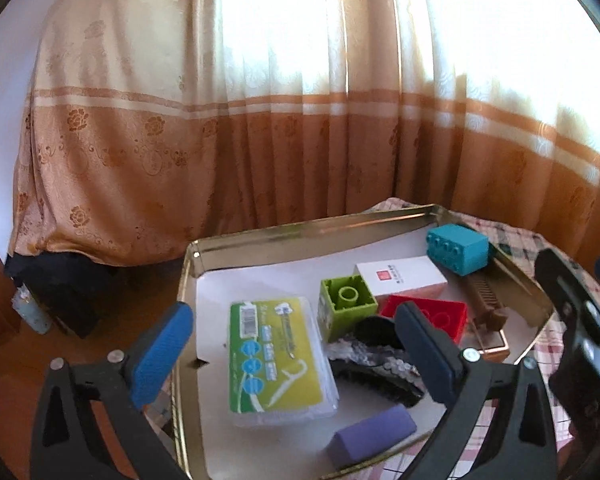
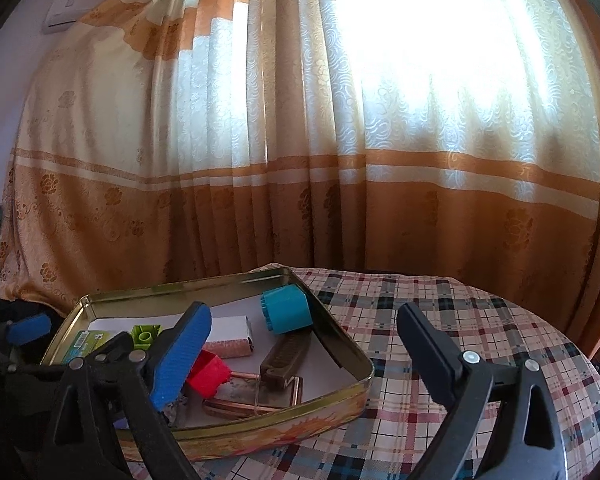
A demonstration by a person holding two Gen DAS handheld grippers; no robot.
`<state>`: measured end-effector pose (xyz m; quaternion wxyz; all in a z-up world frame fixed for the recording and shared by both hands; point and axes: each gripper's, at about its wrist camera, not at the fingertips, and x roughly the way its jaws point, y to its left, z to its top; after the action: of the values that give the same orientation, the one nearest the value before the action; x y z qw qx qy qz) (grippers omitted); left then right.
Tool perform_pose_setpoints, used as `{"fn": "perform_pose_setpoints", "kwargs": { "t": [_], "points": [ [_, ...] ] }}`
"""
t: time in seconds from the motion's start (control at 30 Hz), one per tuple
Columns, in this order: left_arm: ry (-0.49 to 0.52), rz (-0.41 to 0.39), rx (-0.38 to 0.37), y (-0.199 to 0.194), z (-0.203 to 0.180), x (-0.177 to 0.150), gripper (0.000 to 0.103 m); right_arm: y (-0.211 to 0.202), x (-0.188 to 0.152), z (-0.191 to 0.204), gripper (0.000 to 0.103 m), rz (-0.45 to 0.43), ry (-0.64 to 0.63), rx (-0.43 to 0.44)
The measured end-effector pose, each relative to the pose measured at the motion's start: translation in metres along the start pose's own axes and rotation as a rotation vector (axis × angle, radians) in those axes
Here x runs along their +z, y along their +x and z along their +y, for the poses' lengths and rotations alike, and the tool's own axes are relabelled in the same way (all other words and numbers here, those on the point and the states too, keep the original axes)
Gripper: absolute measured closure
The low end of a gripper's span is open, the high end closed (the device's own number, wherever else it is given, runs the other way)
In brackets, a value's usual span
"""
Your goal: Organize rigid objects
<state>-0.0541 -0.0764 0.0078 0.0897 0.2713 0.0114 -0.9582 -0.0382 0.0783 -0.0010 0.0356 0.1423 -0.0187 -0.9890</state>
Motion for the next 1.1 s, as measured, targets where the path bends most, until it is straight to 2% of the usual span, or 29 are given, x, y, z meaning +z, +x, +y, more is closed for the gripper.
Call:
{"fn": "perform_pose_setpoints", "kwargs": {
  "t": [0.13, 0.3, 0.43, 0.63, 1.1],
  "points": [
    [-0.006, -0.056, 0.038, -0.008, 0.001, 0.002, 0.001, -0.003, 0.001, 0.000, 0.007, -0.020, -0.003, -0.004],
    [-0.007, -0.124, 0.045, -0.023, -0.002, -0.001, 0.001, -0.012, 0.002, -0.004, 0.007, -0.068, 0.002, -0.038],
    [0.015, -0.133, 0.043, -0.029, -0.007, -0.003, 0.000, -0.016, 0.001, -0.003, 0.007, -0.077, -0.005, -0.042],
    [-0.009, -0.177, 0.041, -0.040, -0.003, -0.008, 0.000, -0.031, 0.000, -0.006, 0.007, -0.119, 0.000, -0.049],
    [-0.012, -0.188, 0.062, -0.046, -0.008, -0.012, 0.000, -0.043, -0.002, -0.003, 0.006, -0.150, -0.025, -0.065]
  ]
}}
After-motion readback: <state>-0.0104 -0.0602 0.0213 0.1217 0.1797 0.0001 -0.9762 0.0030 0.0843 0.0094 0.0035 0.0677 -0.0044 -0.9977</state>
